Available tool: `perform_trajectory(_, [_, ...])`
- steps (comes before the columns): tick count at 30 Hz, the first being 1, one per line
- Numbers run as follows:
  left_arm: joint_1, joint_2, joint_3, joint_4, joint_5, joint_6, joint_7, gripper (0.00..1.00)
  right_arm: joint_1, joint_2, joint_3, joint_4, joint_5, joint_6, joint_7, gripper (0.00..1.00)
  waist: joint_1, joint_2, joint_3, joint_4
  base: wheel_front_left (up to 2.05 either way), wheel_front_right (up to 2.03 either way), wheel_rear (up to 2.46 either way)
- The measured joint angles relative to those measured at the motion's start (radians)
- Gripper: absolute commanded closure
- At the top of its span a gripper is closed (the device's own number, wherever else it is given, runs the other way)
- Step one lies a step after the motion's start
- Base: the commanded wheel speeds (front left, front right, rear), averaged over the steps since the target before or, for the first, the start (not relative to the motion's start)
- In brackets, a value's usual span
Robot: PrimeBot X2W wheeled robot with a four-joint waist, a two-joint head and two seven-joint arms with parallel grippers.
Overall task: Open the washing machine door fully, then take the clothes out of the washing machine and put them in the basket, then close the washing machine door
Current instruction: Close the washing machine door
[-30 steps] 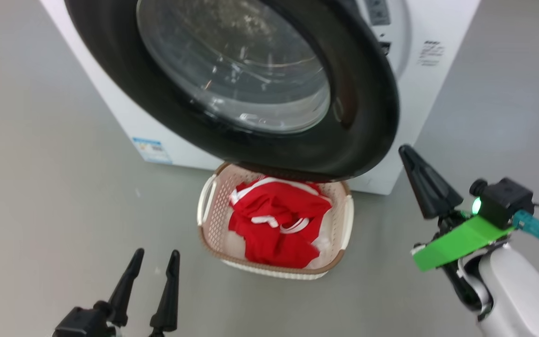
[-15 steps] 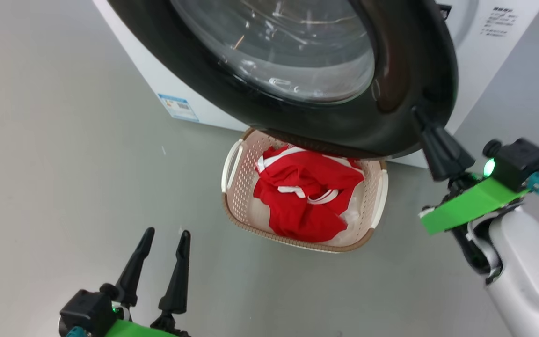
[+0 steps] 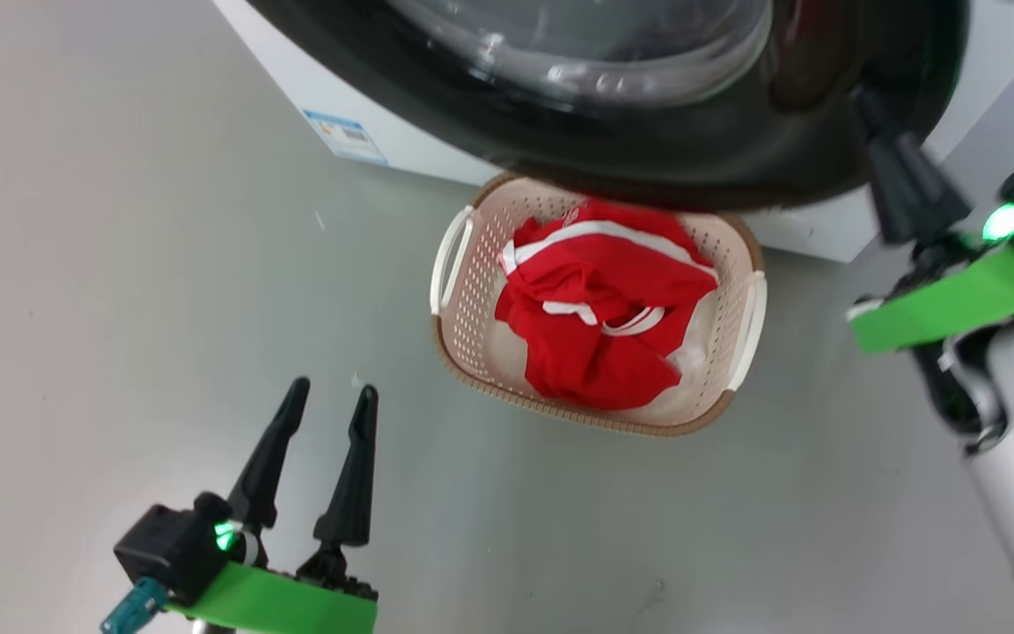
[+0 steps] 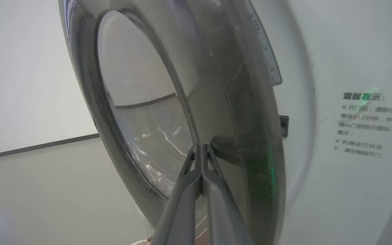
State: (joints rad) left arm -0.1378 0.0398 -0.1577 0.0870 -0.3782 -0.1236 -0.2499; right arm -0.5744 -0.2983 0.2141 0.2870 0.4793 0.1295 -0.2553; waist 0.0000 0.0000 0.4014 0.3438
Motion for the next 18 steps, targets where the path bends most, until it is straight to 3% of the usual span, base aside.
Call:
perform_trajectory(8, [-0.017, -0.001, -0.019, -0.034, -0.025, 0.01, -0.003, 0.0, -0.097, -0.02, -0.083, -0.008, -0.008, 0.002, 0.0, 1.0, 0.0, 0.0, 0.061, 0.018, 0.0, 0.0, 0.0])
perform_trajectory(18, [-0.032, -0.002, -0.027, -0.037, -0.029, 0.019, -0.003, 0.0, -0.132, 0.016, -0.132, -0.018, -0.043, 0.012, -0.001, 1.0, 0.0, 0.0, 0.089, 0.022, 0.0, 0.0, 0.0])
